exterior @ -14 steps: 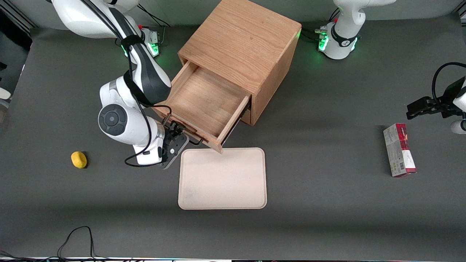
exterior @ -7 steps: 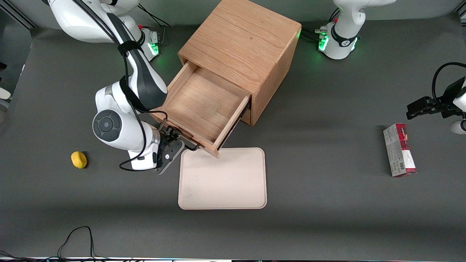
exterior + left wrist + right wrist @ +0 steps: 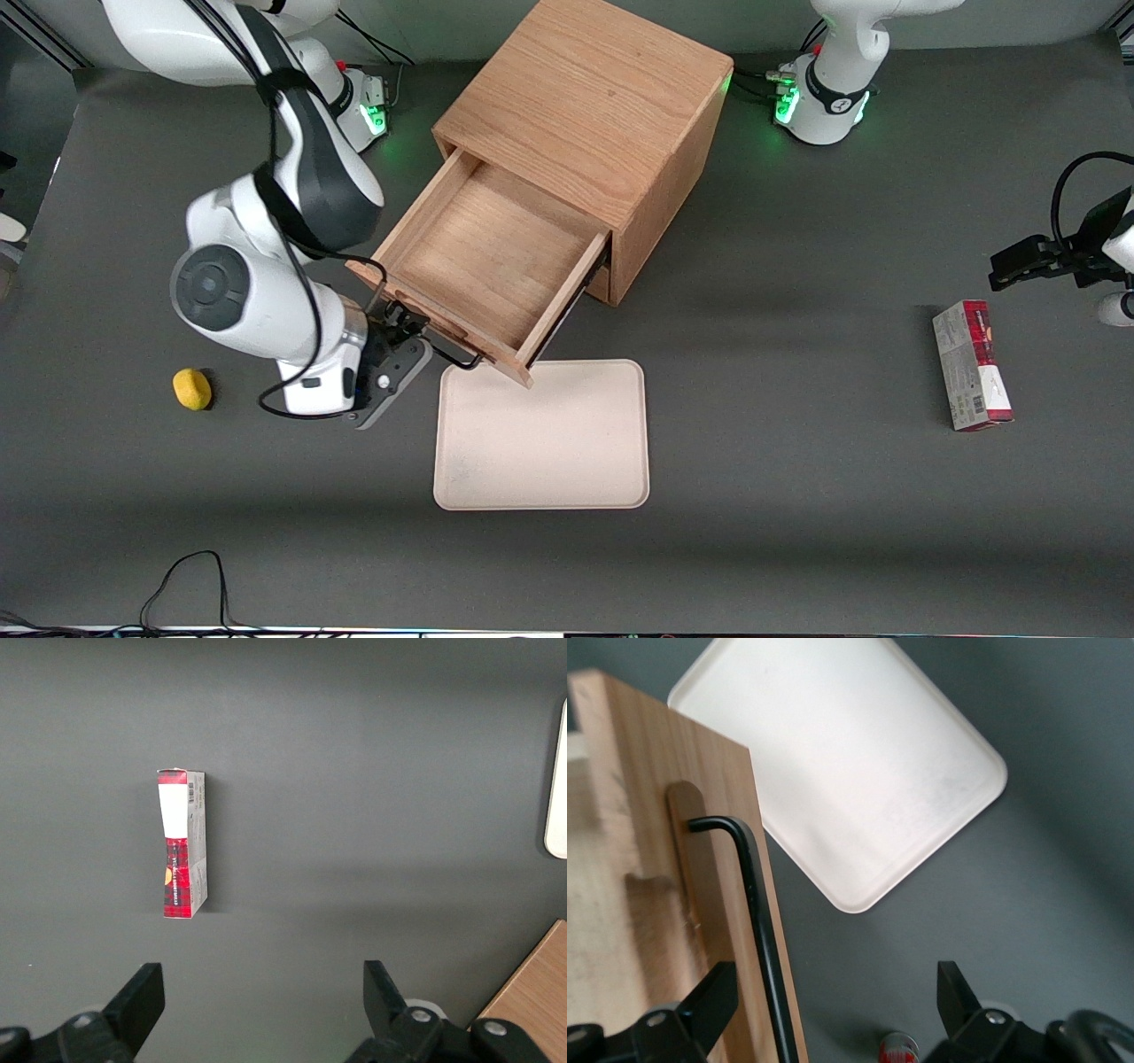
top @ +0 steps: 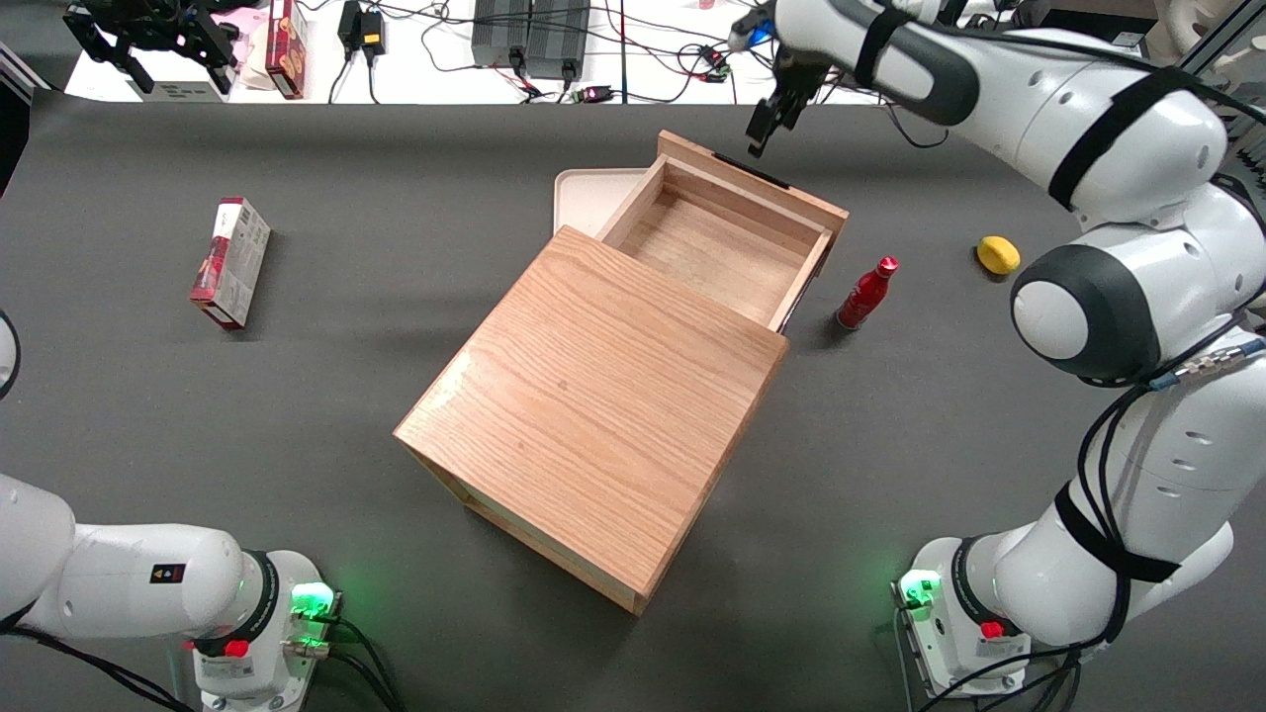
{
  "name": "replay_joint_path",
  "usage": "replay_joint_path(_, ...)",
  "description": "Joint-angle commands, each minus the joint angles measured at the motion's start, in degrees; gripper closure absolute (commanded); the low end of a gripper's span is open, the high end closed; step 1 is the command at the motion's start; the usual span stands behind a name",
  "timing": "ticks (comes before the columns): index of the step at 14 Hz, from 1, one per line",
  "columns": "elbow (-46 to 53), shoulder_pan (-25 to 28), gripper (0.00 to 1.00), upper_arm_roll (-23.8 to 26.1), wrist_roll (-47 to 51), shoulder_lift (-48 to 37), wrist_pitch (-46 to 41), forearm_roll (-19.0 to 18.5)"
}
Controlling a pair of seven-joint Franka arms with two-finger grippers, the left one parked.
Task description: Open upper drawer
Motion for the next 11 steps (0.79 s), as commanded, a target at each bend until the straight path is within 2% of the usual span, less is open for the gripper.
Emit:
replay_joint_path(1, 8.2, -0.4, 0.0, -1.1, 3.7, 0.3, -7.0, -1.0)
replay_joint_path(8, 8.8, -0.1, 0.0, -8.2, 21.5, -8.8, -14.9, -1.0)
replay_joint_path(11, 6.7, 0.3, 0.0, -10.7, 27.0, -11.8, -17.0, -2.5)
